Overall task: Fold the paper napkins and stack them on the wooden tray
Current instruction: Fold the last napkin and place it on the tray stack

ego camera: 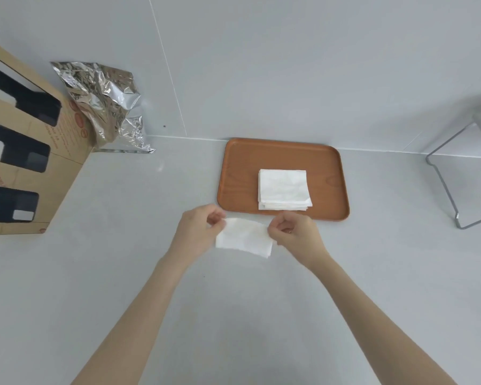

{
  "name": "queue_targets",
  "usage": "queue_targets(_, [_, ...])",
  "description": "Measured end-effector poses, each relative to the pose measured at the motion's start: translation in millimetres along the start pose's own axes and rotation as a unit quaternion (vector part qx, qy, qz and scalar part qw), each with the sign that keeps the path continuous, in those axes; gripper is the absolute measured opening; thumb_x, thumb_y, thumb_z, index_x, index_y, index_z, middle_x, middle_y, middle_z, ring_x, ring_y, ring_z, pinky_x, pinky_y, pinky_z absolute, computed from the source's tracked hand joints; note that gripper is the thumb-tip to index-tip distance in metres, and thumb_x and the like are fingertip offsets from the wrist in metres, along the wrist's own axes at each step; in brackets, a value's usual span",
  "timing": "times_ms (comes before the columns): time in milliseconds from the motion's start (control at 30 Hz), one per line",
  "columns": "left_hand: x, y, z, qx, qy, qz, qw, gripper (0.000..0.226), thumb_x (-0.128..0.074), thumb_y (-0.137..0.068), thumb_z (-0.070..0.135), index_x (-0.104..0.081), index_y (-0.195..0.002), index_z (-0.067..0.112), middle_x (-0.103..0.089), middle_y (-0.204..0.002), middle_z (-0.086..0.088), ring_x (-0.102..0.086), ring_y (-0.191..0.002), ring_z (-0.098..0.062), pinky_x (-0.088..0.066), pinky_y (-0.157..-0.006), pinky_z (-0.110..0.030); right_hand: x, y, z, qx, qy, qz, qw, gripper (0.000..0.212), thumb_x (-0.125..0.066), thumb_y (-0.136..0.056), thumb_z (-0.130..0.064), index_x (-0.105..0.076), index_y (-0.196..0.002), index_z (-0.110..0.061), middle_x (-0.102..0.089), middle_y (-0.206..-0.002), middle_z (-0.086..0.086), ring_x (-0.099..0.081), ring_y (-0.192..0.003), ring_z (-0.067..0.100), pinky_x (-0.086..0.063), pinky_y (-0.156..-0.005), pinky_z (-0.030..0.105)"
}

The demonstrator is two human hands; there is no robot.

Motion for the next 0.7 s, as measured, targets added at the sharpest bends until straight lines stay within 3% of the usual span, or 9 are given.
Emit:
queue_targets(133, [-2.7, -29.2, 33.2, -0.011, 0.098, 0.005, 0.995, 0.01, -0.065, -0.078, 0.01, -0.067, -0.076, 0.02, -0.064, -0.07, 0.011, -0.057, -0.06, 0.009, -0.04, -0.057, 0.002, 40.7, -23.8, -16.5, 0.038, -0.022, 0.052, 0.998, 0.016, -0.067, -0.073, -0.01, -0.064, -0.064, -0.023, -0.065, -0.064, -0.005, -0.06, -0.06, 0.011, -0.054, -0.066, 0.03])
queue_targets(300, [-17.9, -70.1, 60.6, -0.015, 0.127, 0.015, 0.992, 0.011, -0.063, -0.077, 0.01, -0.068, -0.076, 0.02, -0.06, -0.067, 0.015, -0.058, -0.064, 0.0, -0.042, -0.058, -0.001, 74.3, -59.1, -22.3, 0.052, -0.027, 0.114, 0.992, 0.025, -0.06, -0.075, -0.012, -0.063, -0.065, -0.034, -0.061, -0.063, -0.009, -0.054, -0.056, 0.003, -0.045, -0.049, 0.008])
queue_targets(400, [-30.2, -96.1, 69.6, -0.012, 0.118, 0.016, 0.993, 0.009, -0.062, -0.077, 0.008, -0.068, -0.08, 0.014, -0.06, -0.067, 0.013, -0.06, -0.069, -0.012, -0.053, -0.074, -0.027, 82.2, -82.6, -16.3, 0.041, -0.009, 0.127, 0.991, 0.02, -0.058, -0.076, -0.014, -0.062, -0.069, -0.032, -0.061, -0.065, -0.009, -0.054, -0.057, 0.0, -0.04, -0.05, 0.003])
queue_targets(467, [-38.7, -112.5, 69.9, -0.009, 0.105, 0.02, 0.994, 0.008, -0.063, -0.077, 0.008, -0.068, -0.081, 0.012, -0.059, -0.067, 0.014, -0.058, -0.066, -0.007, -0.053, -0.075, -0.032, 83.8, -98.6, -8.5, 0.031, 0.005, 0.129, 0.991, 0.017, -0.058, -0.077, -0.014, -0.062, -0.071, -0.029, -0.061, -0.067, -0.007, -0.056, -0.063, 0.006, -0.041, -0.052, 0.005])
queue_targets(567, [-51.5, -132.1, 65.2, -0.01, 0.081, 0.017, 0.997, 0.008, -0.064, -0.077, 0.008, -0.068, -0.083, 0.011, -0.06, -0.07, 0.008, -0.055, -0.066, -0.003, -0.048, -0.07, -0.024, 82.3, -118.2, 5.6, 0.002, 0.016, 0.128, 0.992, 0.013, -0.058, -0.077, -0.012, -0.063, -0.074, -0.024, -0.061, -0.069, -0.003, -0.057, -0.068, 0.015, -0.044, -0.057, 0.019])
queue_targets(700, [-69.2, -148.9, 56.3, -0.001, 0.041, -0.006, 0.999, 0.009, -0.063, -0.078, 0.009, -0.068, -0.086, 0.009, -0.062, -0.078, 0.0, -0.054, -0.072, -0.008, -0.039, -0.072, -0.019, 78.0, -137.1, 22.6, -0.025, 0.039, 0.125, 0.991, 0.011, -0.057, -0.078, -0.011, -0.064, -0.078, -0.02, -0.061, -0.069, -0.005, -0.056, -0.071, 0.013, -0.04, -0.056, 0.018])
Point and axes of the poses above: each hand's wrist, its own y-axis away from the middle knuckle, its own x-axis out of the back of the hand, z = x × y, the point moved 2 cm from there along -y, towards the middle knuckle
